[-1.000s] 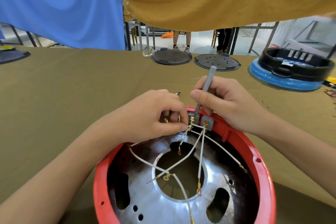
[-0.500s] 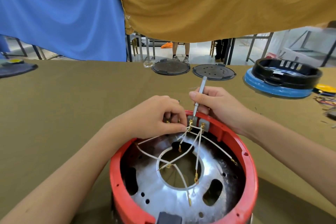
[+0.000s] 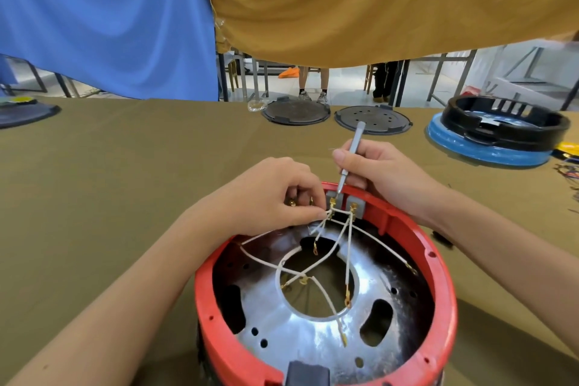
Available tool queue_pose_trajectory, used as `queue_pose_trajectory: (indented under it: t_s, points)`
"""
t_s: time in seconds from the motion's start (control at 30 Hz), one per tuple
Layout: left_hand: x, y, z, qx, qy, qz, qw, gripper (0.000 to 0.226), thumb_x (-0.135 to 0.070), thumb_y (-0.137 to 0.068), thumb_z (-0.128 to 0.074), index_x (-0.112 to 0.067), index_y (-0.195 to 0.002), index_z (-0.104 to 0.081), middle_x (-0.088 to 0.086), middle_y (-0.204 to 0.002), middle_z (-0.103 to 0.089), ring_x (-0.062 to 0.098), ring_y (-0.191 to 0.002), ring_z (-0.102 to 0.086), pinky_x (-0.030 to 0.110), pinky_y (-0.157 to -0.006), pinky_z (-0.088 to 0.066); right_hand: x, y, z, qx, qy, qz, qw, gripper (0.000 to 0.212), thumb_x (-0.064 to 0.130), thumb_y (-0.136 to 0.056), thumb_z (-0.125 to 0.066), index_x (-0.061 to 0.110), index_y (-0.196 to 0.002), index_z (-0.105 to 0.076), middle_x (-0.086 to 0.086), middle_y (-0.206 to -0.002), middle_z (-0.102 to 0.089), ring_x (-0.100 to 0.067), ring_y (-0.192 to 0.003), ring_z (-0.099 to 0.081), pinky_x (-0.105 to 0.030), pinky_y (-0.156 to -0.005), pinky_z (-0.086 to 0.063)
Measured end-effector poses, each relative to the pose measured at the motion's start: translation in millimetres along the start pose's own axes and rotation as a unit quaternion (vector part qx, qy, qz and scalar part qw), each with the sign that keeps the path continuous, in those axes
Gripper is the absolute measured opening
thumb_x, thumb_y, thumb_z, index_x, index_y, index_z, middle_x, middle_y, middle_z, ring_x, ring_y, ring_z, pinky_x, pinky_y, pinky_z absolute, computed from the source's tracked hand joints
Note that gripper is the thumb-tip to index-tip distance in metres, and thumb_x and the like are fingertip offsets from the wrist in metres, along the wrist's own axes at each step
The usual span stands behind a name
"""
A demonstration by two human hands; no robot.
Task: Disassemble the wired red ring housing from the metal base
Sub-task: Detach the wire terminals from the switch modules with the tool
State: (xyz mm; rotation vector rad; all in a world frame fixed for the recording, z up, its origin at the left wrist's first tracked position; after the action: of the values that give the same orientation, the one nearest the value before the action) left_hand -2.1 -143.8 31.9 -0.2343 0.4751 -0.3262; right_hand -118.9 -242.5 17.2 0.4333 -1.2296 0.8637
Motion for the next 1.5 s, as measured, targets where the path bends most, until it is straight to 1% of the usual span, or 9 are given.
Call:
queue_pose_trajectory:
  t_s: [0.1, 0.2, 0.4, 0.57, 0.73, 0.93, 1.1, 1.2, 1.5]
  points:
    - [1, 0, 0, 0.001, 0.003, 0.000, 1.000, 0.003, -0.029, -0.085, -0.074, -0.026, -0.085, -0.074, -0.004, -0.074, -0.061, 0.014, -0.074, -0.053, 0.040, -0.075, -0.047, -4, -4, -6, 0.025, -0.084, -0.059, 0.994, 0.023, 0.028, -0.098, -0.059, 0.016, -0.079, -0.055, 0.000, -0.058, -0.039, -0.016, -0.051, -0.037, -0.029, -0.058, -0.039]
    - [1, 1, 1, 0.002, 0.008, -0.002, 1.000, 0.002, -0.029, -0.085, -0.073, -0.027, -0.086, -0.074, -0.004, -0.074, -0.061, 0.014, -0.074, -0.053, 0.039, -0.075, -0.046, -4, -1, -12, 0.022, -0.109, -0.075, 0.991, 0.016, 0.022, -0.097, -0.061, 0.009, -0.086, -0.059, -0.003, -0.061, -0.054, -0.014, -0.049, -0.055, -0.023, -0.054, -0.050]
    - [1, 1, 1, -0.003, 0.004, -0.004, 1.000, 0.001, -0.028, -0.085, -0.074, -0.027, -0.085, -0.074, -0.005, -0.073, -0.061, 0.015, -0.074, -0.053, 0.039, -0.074, -0.047, 8, 5, 0, -0.069, -0.012, 0.056, 0.996, 0.031, 0.027, -0.098, -0.057, -0.002, -0.087, -0.060, -0.012, -0.068, -0.045, -0.017, -0.056, -0.036, -0.022, -0.057, -0.035]
    - [0, 2, 0, -0.001, 0.002, -0.007, 1.000, 0.002, -0.028, -0.085, -0.073, -0.027, -0.086, -0.074, -0.004, -0.074, -0.061, 0.014, -0.075, -0.053, 0.030, -0.076, -0.045, 12, 5, 2, -0.073, 0.011, 0.107, 0.992, 0.025, 0.019, -0.097, -0.059, -0.004, -0.091, -0.061, 0.008, -0.063, -0.055, -0.009, -0.057, -0.044, -0.019, -0.057, -0.039]
    - [-1, 1, 1, 0.002, -0.005, -0.006, 1.000, 0.002, -0.028, -0.085, -0.073, -0.027, -0.087, -0.074, -0.005, -0.075, -0.061, 0.013, -0.076, -0.053, 0.030, -0.077, -0.045, 21, 6, -2, -0.053, 0.080, 0.144, 0.985, 0.019, 0.015, -0.095, -0.061, -0.002, -0.086, -0.063, 0.012, -0.062, -0.057, 0.002, -0.057, -0.052, -0.010, -0.059, -0.042]
    - [-1, 1, 0, 0.001, -0.005, -0.009, 1.000, 0.002, -0.028, -0.085, -0.074, -0.026, -0.084, -0.074, -0.006, -0.074, -0.061, 0.013, -0.074, -0.053, 0.031, -0.076, -0.044, 1, 2, 2, -0.057, -0.019, 0.017, 0.998, 0.023, 0.029, -0.092, -0.064, 0.008, -0.083, -0.062, -0.011, -0.071, -0.046, -0.022, -0.060, -0.036, -0.027, -0.061, -0.034]
    - [1, 1, 0, 0.001, -0.001, -0.007, 1.000, 0.002, -0.030, -0.085, -0.074, -0.028, -0.085, -0.073, -0.007, -0.073, -0.060, 0.012, -0.075, -0.052, 0.031, -0.076, -0.045, -8, -4, -1, -0.040, -0.083, -0.048, 0.995, 0.021, 0.029, -0.092, -0.065, 0.008, -0.090, -0.064, -0.006, -0.083, -0.066, -0.018, -0.077, -0.061, -0.041, -0.085, -0.051]
    - [1, 1, 0, 0.003, 0.000, -0.006, 1.000, 0.001, -0.030, -0.085, -0.074, -0.029, -0.085, -0.073, -0.006, -0.073, -0.060, 0.013, -0.075, -0.052, 0.031, -0.076, -0.045, -11, -3, -2, -0.054, -0.103, -0.059, 0.991, 0.025, 0.028, -0.093, -0.064, 0.004, -0.094, -0.065, -0.014, -0.089, -0.073, -0.022, -0.079, -0.069, -0.039, -0.087, -0.055]
    - [0, 2, 1, -0.002, -0.001, -0.008, 1.000, 0.001, -0.030, -0.084, -0.074, -0.031, -0.084, -0.073, -0.006, -0.074, -0.061, 0.011, -0.075, -0.052, 0.033, -0.075, -0.045, 25, 9, -5, -0.061, 0.159, 0.146, 0.974, 0.019, 0.024, -0.095, -0.062, 0.007, -0.089, -0.067, -0.004, -0.082, -0.073, -0.015, -0.081, -0.072, -0.035, -0.077, -0.058]
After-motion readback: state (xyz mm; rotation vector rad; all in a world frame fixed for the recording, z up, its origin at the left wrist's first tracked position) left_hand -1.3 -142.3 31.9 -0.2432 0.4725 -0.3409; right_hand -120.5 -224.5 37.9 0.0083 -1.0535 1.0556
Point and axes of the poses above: each hand's wrist, its own y-axis away from the middle knuckle, its own z-axis out of the back of the hand, x = y × z, the point moved 6 cm from there along -y, towards the middle knuckle
